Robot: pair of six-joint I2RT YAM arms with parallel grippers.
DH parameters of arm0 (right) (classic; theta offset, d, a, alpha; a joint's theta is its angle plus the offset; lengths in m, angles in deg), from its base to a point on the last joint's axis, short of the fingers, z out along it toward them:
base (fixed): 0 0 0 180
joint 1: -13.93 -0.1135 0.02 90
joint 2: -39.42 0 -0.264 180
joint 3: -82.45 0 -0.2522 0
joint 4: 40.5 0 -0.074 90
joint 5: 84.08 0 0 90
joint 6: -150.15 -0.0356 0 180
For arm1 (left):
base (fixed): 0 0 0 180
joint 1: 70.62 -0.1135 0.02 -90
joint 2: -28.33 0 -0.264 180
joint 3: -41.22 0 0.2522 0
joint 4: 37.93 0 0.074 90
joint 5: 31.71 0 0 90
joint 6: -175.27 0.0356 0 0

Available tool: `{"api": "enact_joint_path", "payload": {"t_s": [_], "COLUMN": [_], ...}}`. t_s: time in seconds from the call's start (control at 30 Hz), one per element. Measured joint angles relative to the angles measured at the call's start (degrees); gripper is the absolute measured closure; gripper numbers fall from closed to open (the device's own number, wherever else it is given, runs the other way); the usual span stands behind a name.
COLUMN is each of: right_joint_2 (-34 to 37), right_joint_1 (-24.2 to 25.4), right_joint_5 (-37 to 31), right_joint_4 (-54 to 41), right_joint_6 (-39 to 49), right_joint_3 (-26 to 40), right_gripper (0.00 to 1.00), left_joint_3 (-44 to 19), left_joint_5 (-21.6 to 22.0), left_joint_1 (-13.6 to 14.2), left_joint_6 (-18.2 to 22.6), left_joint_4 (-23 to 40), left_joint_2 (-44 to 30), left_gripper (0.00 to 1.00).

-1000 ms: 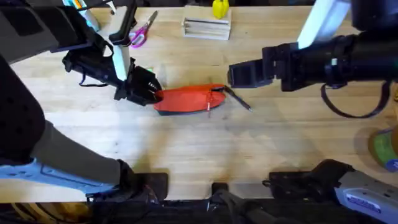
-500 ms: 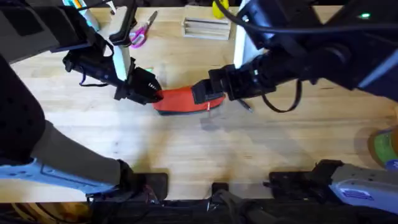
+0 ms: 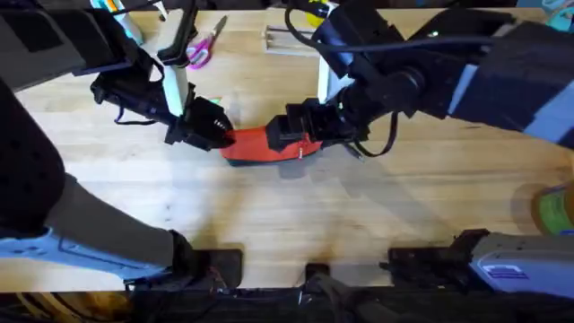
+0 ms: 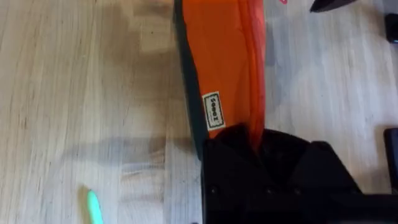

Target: Unzip the bag, pick up the pens from the table one at a time and place them inside, then zip the bag closed.

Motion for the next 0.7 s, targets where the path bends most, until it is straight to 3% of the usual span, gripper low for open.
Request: {"api": "enact_joint_path", "payload": {"t_s": [0.33, 0.57, 0.7], "right_joint_2": [2.9, 3.4, 3.4], "right_joint_1": [-0.1, -0.1, 0.0], "right_joint_5": [0.2, -0.1, -0.8], "right_joint_4": [4.3, 7.6, 7.5], "right_joint_6": [-4.2, -5.3, -5.4], "right_joint_3": [0.0, -0.1, -0.3], "right_gripper": [0.019, 0.189, 0.344], "left_joint_3": [0.0, 0.0, 0.0], "left_joint_5": [0.0, 0.0, 0.0], "left_joint_1": [0.0, 0.0, 0.0], "left_joint_6": [0.0, 0.0, 0.0], "left_joint_4": [0.2, 0.1, 0.1], "left_joint_2": [0.0, 0.0, 0.0], "left_gripper": [0.956, 0.956, 0.957]}}
